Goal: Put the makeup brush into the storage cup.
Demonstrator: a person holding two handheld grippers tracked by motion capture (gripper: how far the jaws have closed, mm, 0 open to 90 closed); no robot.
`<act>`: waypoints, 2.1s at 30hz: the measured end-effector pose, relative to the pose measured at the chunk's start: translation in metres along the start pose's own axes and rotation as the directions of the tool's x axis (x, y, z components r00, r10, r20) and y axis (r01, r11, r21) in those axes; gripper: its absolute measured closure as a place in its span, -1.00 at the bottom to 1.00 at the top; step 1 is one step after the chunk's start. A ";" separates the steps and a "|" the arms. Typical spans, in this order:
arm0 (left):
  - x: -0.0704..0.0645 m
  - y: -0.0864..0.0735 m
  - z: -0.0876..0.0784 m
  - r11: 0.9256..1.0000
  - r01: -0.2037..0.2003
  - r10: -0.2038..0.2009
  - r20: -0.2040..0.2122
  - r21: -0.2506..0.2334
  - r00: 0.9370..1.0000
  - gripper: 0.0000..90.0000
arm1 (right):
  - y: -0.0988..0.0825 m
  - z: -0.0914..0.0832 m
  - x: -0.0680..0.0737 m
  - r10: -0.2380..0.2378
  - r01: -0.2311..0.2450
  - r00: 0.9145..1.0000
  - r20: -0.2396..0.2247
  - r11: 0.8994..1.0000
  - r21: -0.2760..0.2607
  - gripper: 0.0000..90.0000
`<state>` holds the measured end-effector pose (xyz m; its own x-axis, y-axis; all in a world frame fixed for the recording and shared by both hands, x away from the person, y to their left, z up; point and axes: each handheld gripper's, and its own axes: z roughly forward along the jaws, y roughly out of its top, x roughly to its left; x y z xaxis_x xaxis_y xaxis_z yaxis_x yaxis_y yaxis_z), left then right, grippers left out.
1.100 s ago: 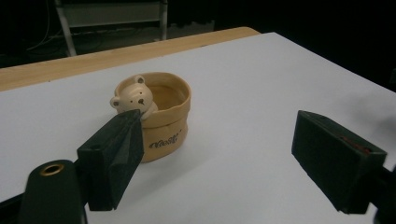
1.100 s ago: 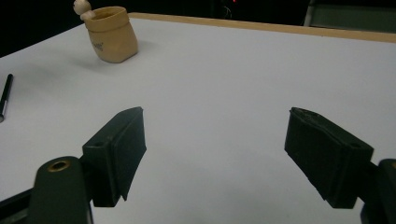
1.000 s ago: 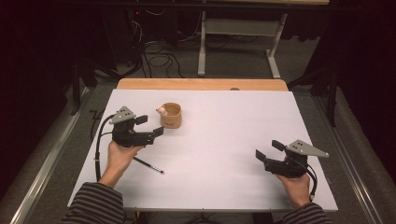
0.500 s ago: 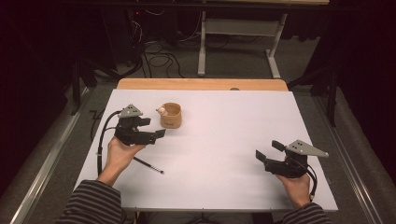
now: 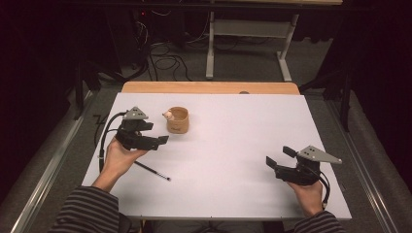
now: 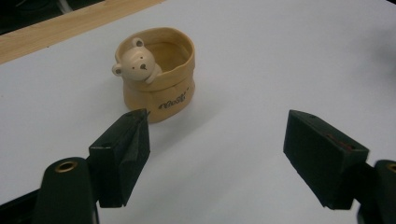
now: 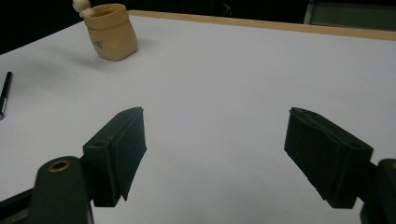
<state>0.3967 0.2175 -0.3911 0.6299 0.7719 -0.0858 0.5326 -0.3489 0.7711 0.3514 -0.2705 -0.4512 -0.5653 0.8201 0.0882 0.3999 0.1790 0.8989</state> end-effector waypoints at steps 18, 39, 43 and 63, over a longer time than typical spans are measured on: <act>0.000 0.009 -0.010 0.993 -0.085 0.088 -0.042 0.078 0.995 -0.49 | 0.000 0.001 -0.001 -0.001 0.001 1.000 -0.006 1.000 0.001 -0.52; 0.001 0.018 -0.026 0.980 -0.131 0.145 -0.087 0.151 0.986 -0.49 | 0.000 0.001 0.000 0.007 -0.007 1.000 0.007 1.000 0.005 -0.51; 0.000 0.021 -0.030 0.977 -0.139 0.153 -0.075 0.161 0.985 -0.49 | 0.000 -0.001 0.001 -0.002 0.002 1.000 0.007 1.000 0.001 -0.51; -0.004 0.029 -0.027 0.938 -0.180 0.197 -0.027 0.295 0.980 -0.57 | 0.000 -0.001 0.000 0.004 -0.004 1.000 0.010 1.000 -0.005 -0.51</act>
<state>0.3946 0.2184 -0.3514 0.7067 0.7023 0.0852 0.5529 -0.6235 0.5527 0.3504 -0.2712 -0.4507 -0.5564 0.8263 0.0873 0.3985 0.1732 0.9007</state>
